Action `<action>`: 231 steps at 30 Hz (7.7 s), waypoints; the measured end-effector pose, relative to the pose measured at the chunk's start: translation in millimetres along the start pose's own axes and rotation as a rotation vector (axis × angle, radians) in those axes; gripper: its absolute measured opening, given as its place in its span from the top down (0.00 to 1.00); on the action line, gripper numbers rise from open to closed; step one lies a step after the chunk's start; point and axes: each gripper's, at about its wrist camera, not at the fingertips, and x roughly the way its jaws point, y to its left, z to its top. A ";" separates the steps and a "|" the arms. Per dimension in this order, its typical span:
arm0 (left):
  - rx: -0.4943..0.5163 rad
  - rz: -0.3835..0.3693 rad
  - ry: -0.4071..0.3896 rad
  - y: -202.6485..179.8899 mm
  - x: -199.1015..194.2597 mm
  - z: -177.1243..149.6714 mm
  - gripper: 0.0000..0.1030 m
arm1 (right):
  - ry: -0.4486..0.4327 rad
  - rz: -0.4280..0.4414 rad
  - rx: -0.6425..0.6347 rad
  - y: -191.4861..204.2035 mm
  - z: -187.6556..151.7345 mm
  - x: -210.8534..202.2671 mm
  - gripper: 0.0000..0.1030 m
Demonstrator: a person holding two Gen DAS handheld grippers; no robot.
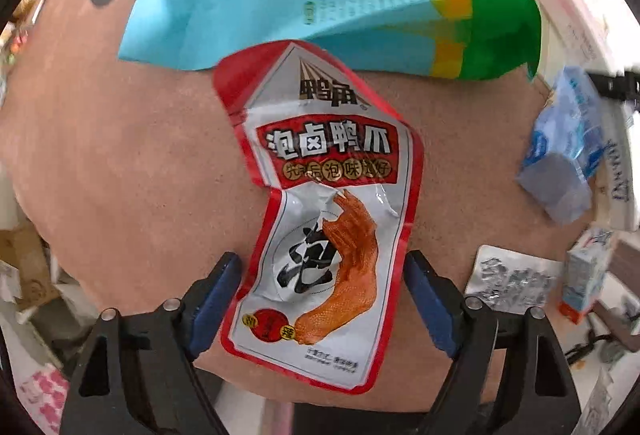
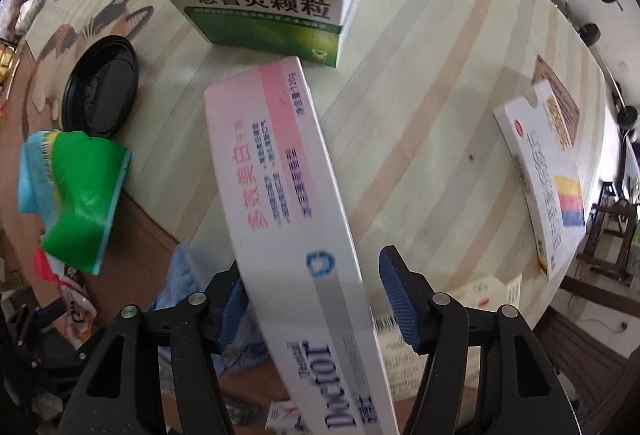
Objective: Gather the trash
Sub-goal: 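Carry the snack packet and toothpaste box over the white trash bin, then open both tools to drop the packet and box into the bin, then grasp the silver blister pack with the left tool while the right tool grasps the milk carton, then carry the blister pack and milk carton over the trash bin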
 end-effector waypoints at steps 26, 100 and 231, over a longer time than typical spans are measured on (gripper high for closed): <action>-0.113 -0.127 -0.224 69.8 -115.7 -65.8 0.47 | -0.138 0.140 0.038 1.7 -53.7 -75.2 0.49; -1.003 -0.073 -0.080 320.1 274.6 -420.5 0.04 | 0.101 -0.044 -0.768 448.1 -395.0 259.8 0.01; -0.518 -0.054 -0.393 131.7 -78.8 -215.6 0.39 | -0.167 0.204 -0.328 172.2 -261.6 -100.6 0.49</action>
